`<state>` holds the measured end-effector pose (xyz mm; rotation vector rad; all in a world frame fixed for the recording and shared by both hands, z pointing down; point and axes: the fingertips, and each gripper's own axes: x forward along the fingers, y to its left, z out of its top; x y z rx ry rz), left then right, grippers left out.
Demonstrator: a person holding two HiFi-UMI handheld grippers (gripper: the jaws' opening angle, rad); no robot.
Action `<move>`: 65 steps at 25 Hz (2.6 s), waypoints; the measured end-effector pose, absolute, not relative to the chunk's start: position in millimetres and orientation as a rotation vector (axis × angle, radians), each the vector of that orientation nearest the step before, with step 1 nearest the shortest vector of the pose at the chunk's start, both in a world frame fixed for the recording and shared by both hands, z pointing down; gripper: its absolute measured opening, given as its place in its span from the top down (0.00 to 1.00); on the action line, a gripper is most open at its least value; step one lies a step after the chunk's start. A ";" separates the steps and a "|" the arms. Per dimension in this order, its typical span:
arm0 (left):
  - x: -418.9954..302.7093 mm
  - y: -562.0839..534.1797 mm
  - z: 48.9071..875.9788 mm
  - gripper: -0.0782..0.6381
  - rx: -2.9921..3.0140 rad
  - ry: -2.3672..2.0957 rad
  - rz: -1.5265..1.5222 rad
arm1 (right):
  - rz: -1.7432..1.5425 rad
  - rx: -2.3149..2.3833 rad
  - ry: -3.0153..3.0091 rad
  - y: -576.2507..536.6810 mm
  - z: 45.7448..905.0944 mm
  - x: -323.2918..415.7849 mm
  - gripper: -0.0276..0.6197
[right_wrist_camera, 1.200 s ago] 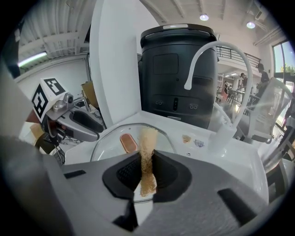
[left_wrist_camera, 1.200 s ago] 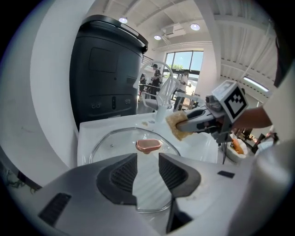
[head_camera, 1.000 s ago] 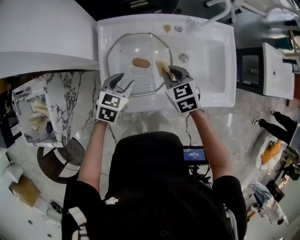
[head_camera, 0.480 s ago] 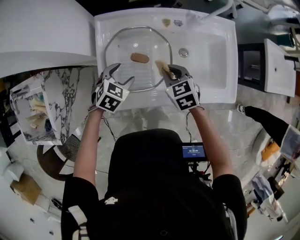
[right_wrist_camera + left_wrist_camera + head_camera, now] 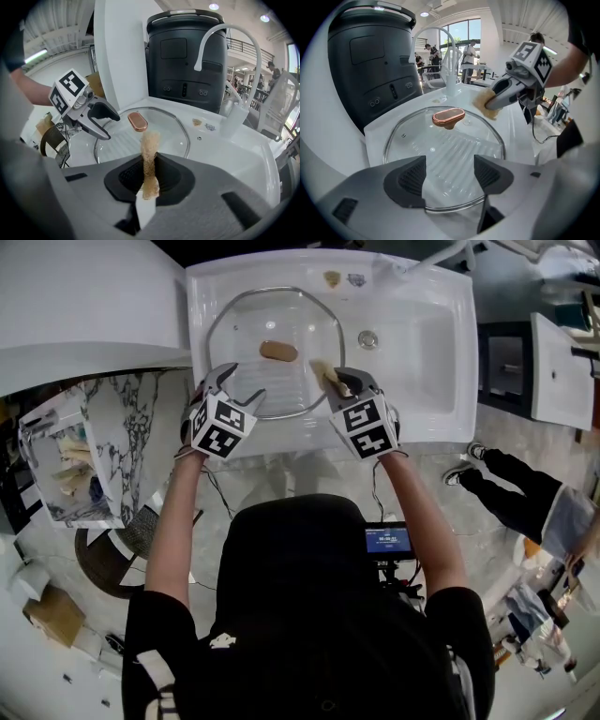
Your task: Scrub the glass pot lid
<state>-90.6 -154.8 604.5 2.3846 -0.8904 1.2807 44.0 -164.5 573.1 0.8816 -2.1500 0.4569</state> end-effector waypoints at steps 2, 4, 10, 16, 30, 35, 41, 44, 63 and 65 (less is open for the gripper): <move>-90.5 -154.5 605.1 0.48 2.391 -0.894 1.283 | 0.460 0.878 -2.150 -163.4 574.9 43.4 0.92; -90.6 -154.1 604.6 0.48 2.400 -0.898 1.277 | 0.461 0.873 -2.149 -161.7 576.3 42.8 0.92; -91.3 -154.1 605.5 0.48 2.412 -0.901 1.268 | 0.457 0.864 -2.141 -158.0 580.6 42.9 0.92; -91.5 -153.9 605.9 0.48 2.390 -0.887 1.288 | 0.402 0.844 -2.098 -164.2 584.8 50.6 0.92; -91.3 -154.4 605.7 0.48 2.393 -0.891 1.279 | 0.140 0.757 -1.977 -202.5 596.4 57.3 0.92; -91.7 -153.9 606.1 0.48 2.391 -0.891 1.276 | 0.090 0.734 -1.944 -205.2 604.6 54.9 0.92; -92.5 -153.6 605.6 0.48 2.396 -0.891 1.269 | 0.084 0.728 -1.922 -204.3 612.0 54.1 0.92; -92.5 -153.2 606.1 0.48 2.393 -0.892 1.269 | 0.069 0.719 -1.908 -203.1 614.8 53.1 0.92; -91.9 -154.5 605.9 0.48 2.395 -0.900 1.267 | 0.047 0.627 -1.943 -174.7 613.6 30.2 0.92; -92.1 -154.3 605.7 0.48 2.394 -0.901 1.267 | 0.046 0.620 -1.949 -171.7 612.9 27.1 0.92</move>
